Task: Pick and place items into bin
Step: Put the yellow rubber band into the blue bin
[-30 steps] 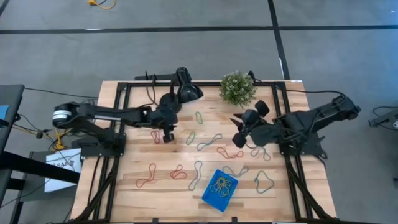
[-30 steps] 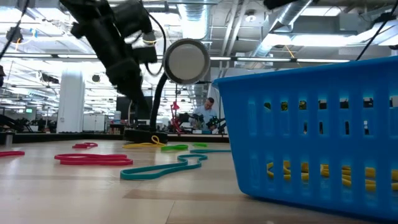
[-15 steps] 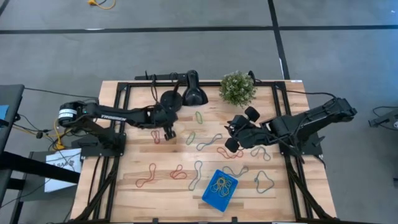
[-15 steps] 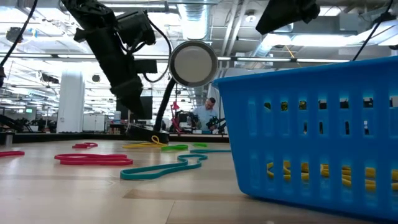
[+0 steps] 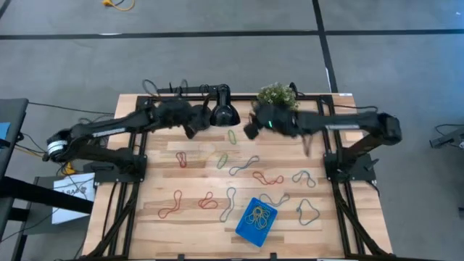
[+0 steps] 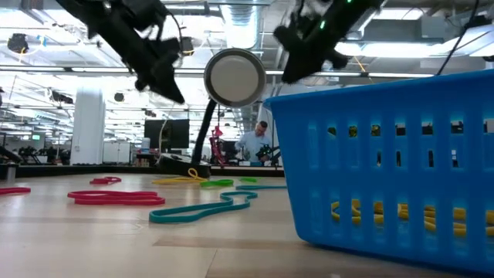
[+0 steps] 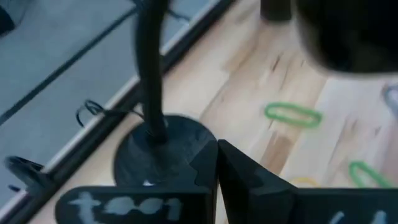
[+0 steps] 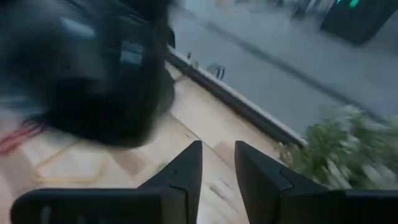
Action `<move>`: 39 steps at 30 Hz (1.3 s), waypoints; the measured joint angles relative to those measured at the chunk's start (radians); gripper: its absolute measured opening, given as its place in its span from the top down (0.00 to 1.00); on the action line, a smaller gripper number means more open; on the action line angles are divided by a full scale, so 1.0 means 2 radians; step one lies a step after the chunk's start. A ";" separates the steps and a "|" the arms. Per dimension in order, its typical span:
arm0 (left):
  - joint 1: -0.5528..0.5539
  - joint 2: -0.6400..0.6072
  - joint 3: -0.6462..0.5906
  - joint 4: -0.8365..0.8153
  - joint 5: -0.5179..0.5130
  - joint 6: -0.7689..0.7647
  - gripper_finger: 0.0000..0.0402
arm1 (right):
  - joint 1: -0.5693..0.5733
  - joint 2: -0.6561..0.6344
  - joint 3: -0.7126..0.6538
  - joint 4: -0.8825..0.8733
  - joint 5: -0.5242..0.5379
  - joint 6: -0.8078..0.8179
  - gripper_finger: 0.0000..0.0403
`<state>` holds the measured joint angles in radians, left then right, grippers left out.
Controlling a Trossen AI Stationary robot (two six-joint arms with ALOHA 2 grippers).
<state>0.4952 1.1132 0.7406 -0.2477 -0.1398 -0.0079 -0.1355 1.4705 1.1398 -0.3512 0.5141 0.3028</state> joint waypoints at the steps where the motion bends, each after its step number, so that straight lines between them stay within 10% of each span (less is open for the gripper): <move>1: 0.002 -0.014 0.000 -0.002 0.000 0.002 1.00 | -0.014 0.007 0.000 0.012 -0.021 -0.007 0.80; 29: -0.016 -0.054 -0.003 -0.187 0.042 0.006 1.00 | -0.032 0.079 0.005 0.127 -0.045 -0.074 1.00; 39: -0.105 -0.049 -0.133 -0.012 0.126 -0.034 1.00 | 0.076 0.031 0.005 0.073 -0.032 -0.020 1.00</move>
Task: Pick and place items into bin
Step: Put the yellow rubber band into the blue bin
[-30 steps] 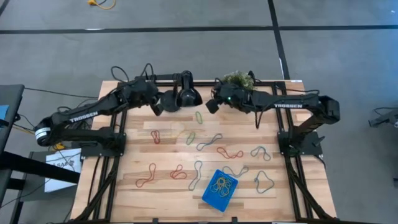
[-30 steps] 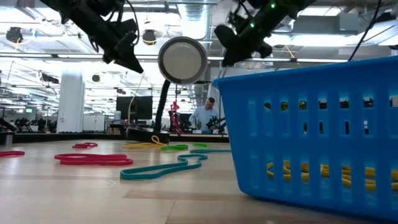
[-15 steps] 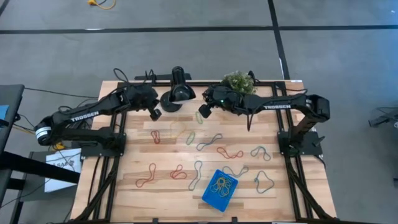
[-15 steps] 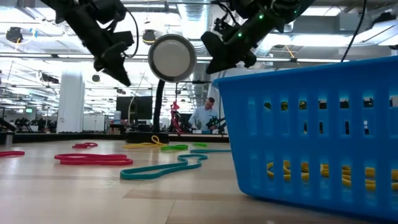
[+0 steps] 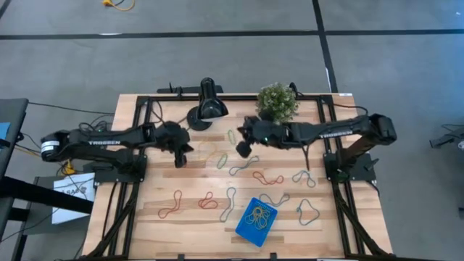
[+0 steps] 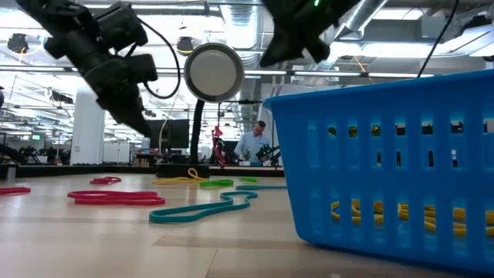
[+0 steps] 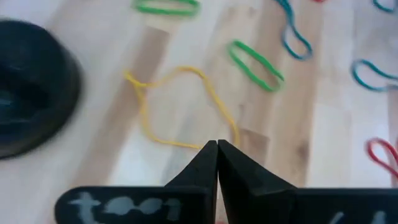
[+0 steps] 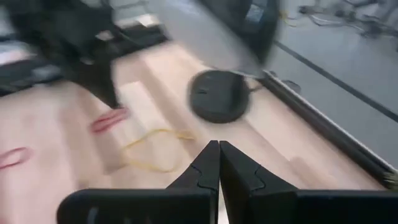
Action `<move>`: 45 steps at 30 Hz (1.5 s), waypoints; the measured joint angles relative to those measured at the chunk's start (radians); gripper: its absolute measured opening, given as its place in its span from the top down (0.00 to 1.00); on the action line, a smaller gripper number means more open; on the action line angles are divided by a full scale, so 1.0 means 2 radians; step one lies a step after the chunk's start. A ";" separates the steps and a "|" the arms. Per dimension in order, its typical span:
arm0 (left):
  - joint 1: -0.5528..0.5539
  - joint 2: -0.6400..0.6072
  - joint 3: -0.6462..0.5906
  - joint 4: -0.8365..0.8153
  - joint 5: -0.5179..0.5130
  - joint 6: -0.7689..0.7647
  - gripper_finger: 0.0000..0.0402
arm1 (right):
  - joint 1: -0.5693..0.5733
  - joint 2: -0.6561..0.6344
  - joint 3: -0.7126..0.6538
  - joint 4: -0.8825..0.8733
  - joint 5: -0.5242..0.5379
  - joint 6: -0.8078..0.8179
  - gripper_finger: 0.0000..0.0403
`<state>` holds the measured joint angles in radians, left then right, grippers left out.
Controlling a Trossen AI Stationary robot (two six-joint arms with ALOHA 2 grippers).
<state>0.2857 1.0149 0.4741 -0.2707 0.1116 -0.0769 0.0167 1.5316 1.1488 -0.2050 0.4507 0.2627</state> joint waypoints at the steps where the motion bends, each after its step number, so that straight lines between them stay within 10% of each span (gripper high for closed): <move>1: -0.007 0.000 -0.008 0.012 0.002 0.000 1.00 | 0.012 -0.002 0.000 0.003 0.000 0.000 1.00; 22: -0.085 0.120 -0.053 0.200 -0.043 0.021 0.66 | 0.133 -0.004 0.000 0.002 0.015 0.052 1.00; 30: -0.084 0.228 -0.039 0.272 -0.073 0.029 0.64 | 0.132 -0.004 0.000 0.002 0.015 0.052 1.00; 45: -0.082 0.238 -0.042 0.268 -0.088 -0.061 0.69 | 0.132 -0.004 0.000 0.002 0.013 0.052 1.00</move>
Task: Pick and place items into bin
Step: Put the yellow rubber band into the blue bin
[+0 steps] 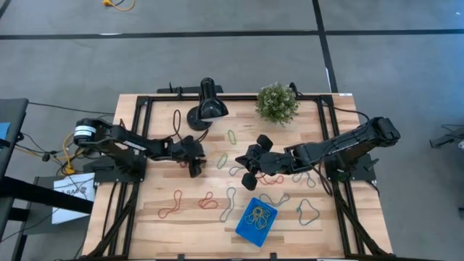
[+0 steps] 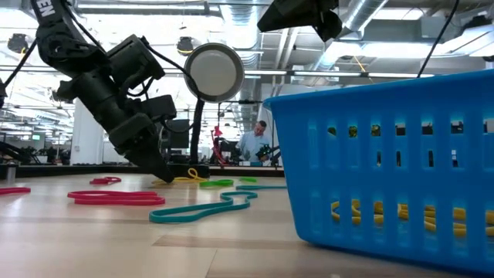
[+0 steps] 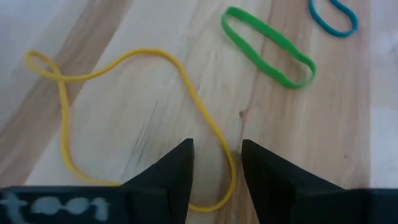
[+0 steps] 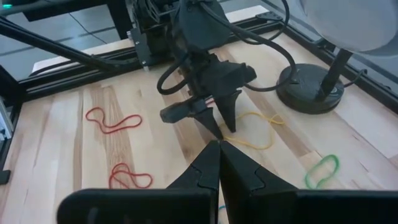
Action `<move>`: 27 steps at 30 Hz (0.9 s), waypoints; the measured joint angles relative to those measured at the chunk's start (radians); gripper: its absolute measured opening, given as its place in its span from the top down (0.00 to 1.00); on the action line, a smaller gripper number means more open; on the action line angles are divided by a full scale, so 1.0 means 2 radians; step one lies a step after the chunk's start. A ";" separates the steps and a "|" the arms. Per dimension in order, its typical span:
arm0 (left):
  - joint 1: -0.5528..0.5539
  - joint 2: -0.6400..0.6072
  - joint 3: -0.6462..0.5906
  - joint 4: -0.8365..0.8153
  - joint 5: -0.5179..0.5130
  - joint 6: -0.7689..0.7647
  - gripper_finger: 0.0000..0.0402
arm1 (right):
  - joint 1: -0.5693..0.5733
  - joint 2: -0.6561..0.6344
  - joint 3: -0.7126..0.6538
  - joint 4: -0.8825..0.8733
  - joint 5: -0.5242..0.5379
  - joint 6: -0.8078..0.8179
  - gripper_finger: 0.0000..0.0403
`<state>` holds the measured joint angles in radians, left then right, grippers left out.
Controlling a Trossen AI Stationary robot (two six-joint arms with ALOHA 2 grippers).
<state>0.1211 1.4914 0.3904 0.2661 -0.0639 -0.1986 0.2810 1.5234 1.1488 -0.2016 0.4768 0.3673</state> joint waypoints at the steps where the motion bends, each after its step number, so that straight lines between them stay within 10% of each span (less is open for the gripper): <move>1: 0.000 0.001 -0.002 0.000 -0.008 -0.005 0.71 | 0.000 0.000 0.000 0.000 0.000 0.000 1.00; 27: -0.008 0.031 -0.005 0.064 -0.010 0.003 1.00 | 0.000 0.000 0.000 -0.004 -0.002 0.000 1.00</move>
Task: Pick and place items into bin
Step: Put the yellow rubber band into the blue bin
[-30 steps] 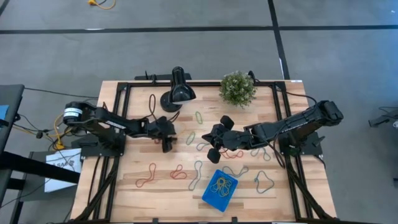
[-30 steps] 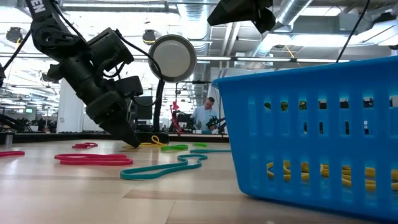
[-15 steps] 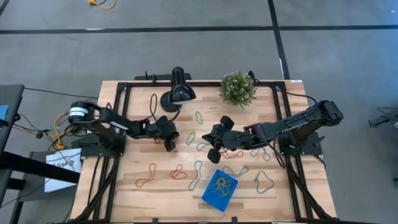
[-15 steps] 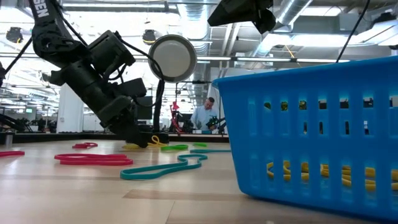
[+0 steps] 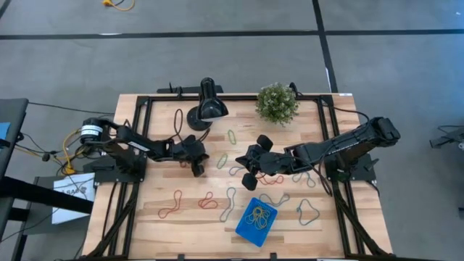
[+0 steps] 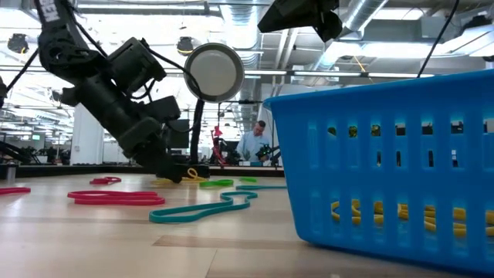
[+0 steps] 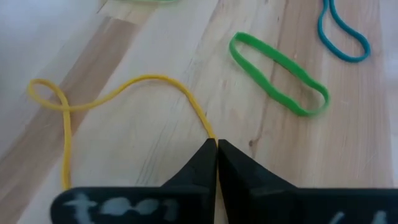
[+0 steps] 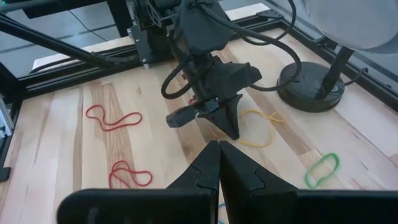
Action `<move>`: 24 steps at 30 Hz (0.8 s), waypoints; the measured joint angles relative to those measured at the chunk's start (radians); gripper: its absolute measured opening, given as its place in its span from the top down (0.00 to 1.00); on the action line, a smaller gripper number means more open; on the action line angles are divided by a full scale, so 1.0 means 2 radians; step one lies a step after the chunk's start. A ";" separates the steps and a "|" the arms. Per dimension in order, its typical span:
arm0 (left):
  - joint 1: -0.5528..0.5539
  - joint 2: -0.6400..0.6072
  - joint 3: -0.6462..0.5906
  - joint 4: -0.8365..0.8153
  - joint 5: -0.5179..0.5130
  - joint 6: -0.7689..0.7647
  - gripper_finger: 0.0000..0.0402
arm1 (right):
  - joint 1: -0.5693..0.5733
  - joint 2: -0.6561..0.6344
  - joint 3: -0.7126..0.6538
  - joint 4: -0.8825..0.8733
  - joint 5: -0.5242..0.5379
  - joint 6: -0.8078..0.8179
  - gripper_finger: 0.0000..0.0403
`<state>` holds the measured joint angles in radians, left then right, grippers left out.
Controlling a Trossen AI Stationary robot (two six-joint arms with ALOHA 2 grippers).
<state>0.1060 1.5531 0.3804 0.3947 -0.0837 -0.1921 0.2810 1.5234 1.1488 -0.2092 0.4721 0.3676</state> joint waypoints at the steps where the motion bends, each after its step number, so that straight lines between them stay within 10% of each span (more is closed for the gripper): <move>1: -0.003 -0.010 -0.001 -0.005 0.001 0.000 1.00 | 0.000 0.000 0.000 0.000 0.000 0.000 1.00; 24: -0.097 -0.299 0.032 -0.084 0.004 0.025 1.00 | 0.000 0.000 0.000 0.004 -0.002 0.000 0.99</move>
<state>-0.0888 0.9550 0.4443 0.2263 -0.0752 -0.1414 0.2812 1.5234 1.1488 -0.2006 0.4686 0.3672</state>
